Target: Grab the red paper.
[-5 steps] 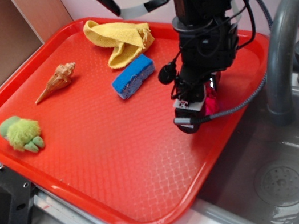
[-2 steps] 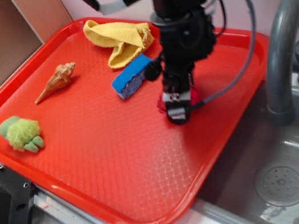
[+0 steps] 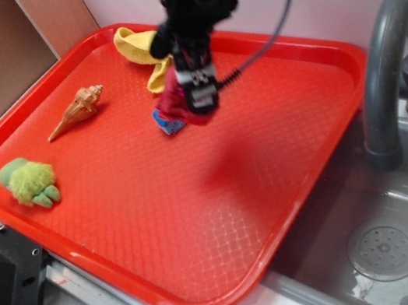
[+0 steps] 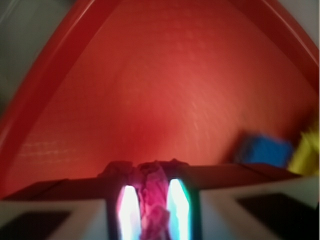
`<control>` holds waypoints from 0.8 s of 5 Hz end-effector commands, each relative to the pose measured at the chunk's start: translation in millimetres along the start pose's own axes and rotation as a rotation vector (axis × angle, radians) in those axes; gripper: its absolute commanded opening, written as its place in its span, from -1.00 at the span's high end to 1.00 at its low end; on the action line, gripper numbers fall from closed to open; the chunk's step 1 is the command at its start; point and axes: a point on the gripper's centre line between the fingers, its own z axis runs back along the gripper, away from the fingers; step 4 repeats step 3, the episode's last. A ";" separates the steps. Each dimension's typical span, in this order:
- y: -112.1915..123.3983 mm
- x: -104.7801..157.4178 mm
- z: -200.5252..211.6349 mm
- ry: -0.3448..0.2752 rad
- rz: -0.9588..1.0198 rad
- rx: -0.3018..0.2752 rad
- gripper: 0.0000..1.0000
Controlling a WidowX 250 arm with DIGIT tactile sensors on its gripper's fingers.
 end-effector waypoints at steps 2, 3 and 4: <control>-22.9 -81.9 104.8 -0.240 0.711 0.063 1.00; -17.2 -72.8 93.6 -0.227 0.742 0.046 1.00; -17.2 -72.8 93.6 -0.227 0.742 0.046 1.00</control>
